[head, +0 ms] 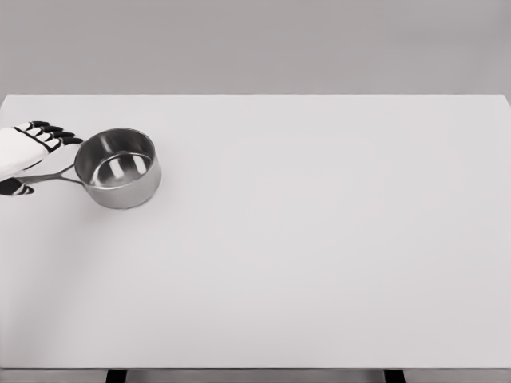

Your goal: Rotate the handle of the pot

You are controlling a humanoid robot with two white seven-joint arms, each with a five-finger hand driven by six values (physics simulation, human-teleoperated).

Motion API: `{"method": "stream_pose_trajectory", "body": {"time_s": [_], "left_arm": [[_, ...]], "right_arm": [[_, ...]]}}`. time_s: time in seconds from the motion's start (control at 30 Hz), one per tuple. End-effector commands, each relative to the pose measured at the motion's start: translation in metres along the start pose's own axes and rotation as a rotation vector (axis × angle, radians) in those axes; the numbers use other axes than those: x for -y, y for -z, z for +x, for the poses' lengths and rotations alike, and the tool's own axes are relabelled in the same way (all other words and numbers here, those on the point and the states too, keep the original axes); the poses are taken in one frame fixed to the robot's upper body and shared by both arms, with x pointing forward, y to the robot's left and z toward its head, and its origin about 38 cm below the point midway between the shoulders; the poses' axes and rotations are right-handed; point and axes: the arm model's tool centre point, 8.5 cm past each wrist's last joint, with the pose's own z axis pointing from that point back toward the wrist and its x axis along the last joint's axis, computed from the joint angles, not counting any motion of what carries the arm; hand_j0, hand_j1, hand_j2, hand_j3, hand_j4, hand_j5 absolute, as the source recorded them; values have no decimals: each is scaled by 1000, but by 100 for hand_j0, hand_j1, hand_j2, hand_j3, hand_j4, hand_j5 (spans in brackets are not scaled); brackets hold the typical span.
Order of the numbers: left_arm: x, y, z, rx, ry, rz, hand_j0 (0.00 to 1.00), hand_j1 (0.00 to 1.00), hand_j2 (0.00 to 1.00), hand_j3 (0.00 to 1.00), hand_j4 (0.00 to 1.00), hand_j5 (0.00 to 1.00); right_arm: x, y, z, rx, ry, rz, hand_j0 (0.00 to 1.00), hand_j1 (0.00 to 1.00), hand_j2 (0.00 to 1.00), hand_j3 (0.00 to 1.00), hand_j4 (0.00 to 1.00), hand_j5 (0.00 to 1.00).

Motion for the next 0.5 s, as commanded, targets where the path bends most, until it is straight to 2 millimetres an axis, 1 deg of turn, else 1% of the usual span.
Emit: {"method": "stream_pose_trajectory", "body": {"time_s": [0.0,0.13,0.2,0.47], "left_arm": [[5,1,-3,-8,-22,-3,100,100,100,100,100,100],[6,3,-8,-29,-11,-15,100,100,100,100,100,100],[9,7,-8,-32,-26,-14,100,100,100,100,100,100],[7,11,-19,-51,-48,-11,100,100,100,100,100,100]], "right_arm": [[0,0,0,-1,0,1,100,100,100,100,100,100],[0,0,0,-1,0,1,100,100,100,100,100,100],[0,0,0,-1,0,1,100,100,100,100,100,100],[0,0,0,1,0,1,100,100,100,100,100,100]]}}
